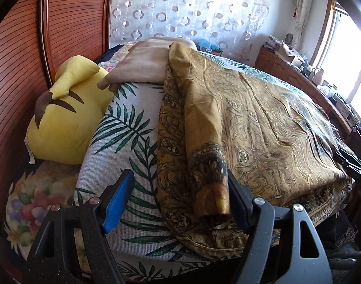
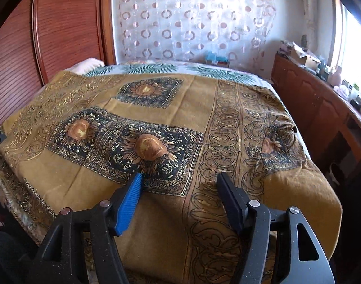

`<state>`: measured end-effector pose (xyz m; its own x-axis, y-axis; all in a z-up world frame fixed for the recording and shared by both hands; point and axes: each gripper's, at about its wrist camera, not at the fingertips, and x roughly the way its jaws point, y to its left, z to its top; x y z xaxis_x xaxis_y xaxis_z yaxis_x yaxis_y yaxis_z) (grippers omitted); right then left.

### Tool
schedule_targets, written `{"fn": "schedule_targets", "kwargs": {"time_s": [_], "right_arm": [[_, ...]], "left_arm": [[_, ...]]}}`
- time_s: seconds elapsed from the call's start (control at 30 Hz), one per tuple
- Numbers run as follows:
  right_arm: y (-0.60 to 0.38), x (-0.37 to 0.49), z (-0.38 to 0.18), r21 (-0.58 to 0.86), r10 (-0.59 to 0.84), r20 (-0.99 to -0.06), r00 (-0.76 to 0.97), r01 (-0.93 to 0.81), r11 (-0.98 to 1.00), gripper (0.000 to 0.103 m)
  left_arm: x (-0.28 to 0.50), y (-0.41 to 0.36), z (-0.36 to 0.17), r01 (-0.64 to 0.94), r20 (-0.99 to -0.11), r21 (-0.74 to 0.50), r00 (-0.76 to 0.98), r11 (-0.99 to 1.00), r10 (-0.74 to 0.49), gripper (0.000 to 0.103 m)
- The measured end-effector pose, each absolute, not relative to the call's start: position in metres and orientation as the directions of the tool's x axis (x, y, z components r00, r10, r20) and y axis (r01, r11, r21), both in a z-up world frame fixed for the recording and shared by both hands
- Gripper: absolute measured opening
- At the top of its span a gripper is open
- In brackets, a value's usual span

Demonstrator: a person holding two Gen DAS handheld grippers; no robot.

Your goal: Fold small clothes

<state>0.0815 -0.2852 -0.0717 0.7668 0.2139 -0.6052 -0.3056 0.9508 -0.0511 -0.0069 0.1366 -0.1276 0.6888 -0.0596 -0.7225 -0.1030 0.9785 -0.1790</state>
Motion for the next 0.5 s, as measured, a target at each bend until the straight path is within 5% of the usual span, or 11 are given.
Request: {"fn": "schedule_targets", "kwargs": {"time_s": [0.2,0.5], "right_arm": [[-0.292,0.073,-0.077,-0.002,0.24,-0.585,0.775,-0.298,0.955,0.068],[-0.295,0.065,-0.081,0.01,0.244,-0.562,0.791,-0.289,0.957,0.069]], "left_arm": [[-0.007,0.135,-0.127,-0.087,-0.714,-0.175,0.697,0.981,-0.066,0.06],[-0.003,0.128,-0.124,-0.027,-0.704,-0.267,0.688,0.963,-0.176,0.01]]}}
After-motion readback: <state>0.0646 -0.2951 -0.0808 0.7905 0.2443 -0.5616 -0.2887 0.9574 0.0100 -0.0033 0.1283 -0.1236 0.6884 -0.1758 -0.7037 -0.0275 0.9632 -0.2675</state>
